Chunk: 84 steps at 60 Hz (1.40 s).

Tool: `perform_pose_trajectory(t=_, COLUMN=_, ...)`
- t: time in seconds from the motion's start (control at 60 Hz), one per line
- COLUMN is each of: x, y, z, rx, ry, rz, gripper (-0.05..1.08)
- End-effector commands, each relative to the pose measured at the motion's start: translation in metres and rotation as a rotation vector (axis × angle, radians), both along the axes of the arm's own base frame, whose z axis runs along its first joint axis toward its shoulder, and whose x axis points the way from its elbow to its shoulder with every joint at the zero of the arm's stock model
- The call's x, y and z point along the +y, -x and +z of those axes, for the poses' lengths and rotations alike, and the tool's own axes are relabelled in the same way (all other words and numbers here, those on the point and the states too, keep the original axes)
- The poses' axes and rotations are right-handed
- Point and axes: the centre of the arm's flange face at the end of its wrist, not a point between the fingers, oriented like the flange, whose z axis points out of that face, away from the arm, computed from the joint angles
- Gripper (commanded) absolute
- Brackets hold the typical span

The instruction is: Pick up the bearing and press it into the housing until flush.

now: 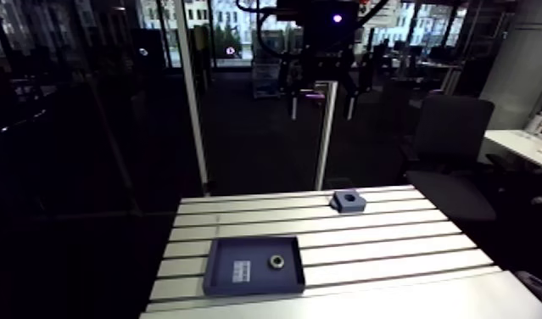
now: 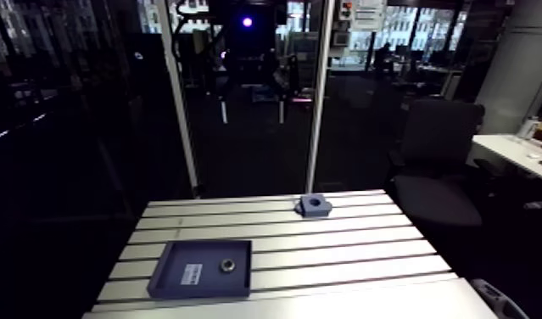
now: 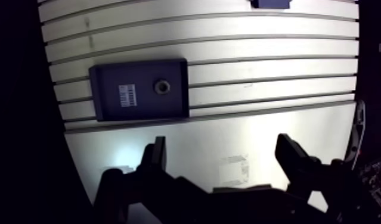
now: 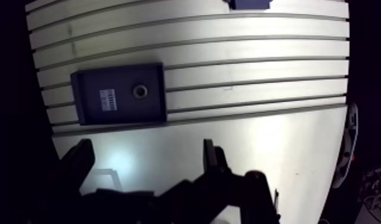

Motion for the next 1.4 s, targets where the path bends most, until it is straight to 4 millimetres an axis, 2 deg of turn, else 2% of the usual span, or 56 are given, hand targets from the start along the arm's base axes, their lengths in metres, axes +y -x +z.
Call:
perform_pose_trajectory(t=0.017, x=-0.01, y=-0.012, z=-0.017, rx=-0.05, ry=0.005, rz=0.025, gripper=0.0)
perform_pose_trajectory(t=0.45, x=-0.01, y=-0.014, z=-0.018, rx=-0.051, ry=0.004, rz=0.026, gripper=0.0)
perform_pose_trajectory(t=0.6, x=-0.011, y=-0.015, z=-0.026, rx=-0.056, ry=0.01, rz=0.023, gripper=0.0)
perform_pose_trajectory(t=0.783, x=-0.031, y=-0.018, z=-0.055, rx=-0.04, ry=0.01, rz=0.05, gripper=0.0)
perform_pose_trajectory(t=0.867, x=-0.035, y=-0.018, z=-0.071, rx=-0.035, ry=0.018, rz=0.056, gripper=0.0)
perform_pose_trajectory(t=1.067, x=-0.042, y=-0.018, z=-0.091, rx=0.0, ry=0.038, rz=0.054, gripper=0.0)
perform_pose_trajectory(t=1.2, x=-0.055, y=-0.019, z=-0.121, rx=-0.025, ry=0.038, rz=0.075, gripper=0.0)
perform_pose_trajectory(t=1.4, x=-0.063, y=-0.022, z=-0.149, rx=-0.052, ry=0.032, rz=0.089, gripper=0.0)
